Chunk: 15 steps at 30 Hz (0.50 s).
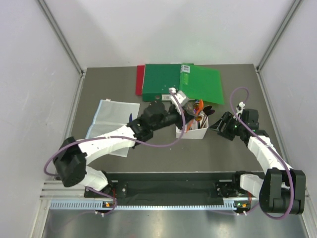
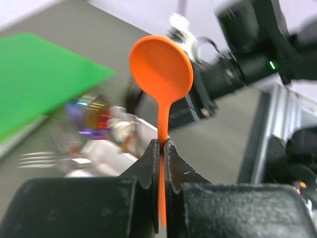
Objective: Sort the eating utensils into containers
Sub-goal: Place the spoon in the storage box.
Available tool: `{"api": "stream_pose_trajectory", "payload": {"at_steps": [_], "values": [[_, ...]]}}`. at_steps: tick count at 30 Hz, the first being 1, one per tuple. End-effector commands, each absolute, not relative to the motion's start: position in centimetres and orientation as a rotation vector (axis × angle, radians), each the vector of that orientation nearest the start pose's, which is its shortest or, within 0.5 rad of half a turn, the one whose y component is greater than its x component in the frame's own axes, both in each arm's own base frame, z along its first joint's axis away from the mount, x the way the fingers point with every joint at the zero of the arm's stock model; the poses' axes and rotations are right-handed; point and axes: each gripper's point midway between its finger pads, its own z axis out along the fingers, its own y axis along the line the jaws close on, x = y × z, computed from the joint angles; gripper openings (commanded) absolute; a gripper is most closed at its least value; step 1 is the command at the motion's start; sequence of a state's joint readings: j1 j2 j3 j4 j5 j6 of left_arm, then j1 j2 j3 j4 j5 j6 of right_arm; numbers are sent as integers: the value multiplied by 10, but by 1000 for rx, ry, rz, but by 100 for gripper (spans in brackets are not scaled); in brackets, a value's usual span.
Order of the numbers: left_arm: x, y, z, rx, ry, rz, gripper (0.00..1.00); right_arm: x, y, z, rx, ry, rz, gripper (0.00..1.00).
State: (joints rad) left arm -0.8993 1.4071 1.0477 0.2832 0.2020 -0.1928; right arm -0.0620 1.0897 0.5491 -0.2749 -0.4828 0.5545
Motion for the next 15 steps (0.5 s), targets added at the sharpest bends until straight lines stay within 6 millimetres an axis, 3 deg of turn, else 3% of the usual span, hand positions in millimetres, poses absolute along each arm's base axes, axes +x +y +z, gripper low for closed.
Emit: {"api": "stream_pose_trajectory", "payload": {"at_steps": [1,3,7,15], "values": [[235,-429,304,770,1346,-1096,0,279,80,95,500,2313,785,64],[230,-439,294,787,1329,-1091,0,278,80,95,499,2317,784,64],[238,-449,296,779,1259,-1037,0,276,78,94,492,2326,771,64],[275,-456,292,693,1215,-876,0,272,77,90,485,2350,757,65]]}}
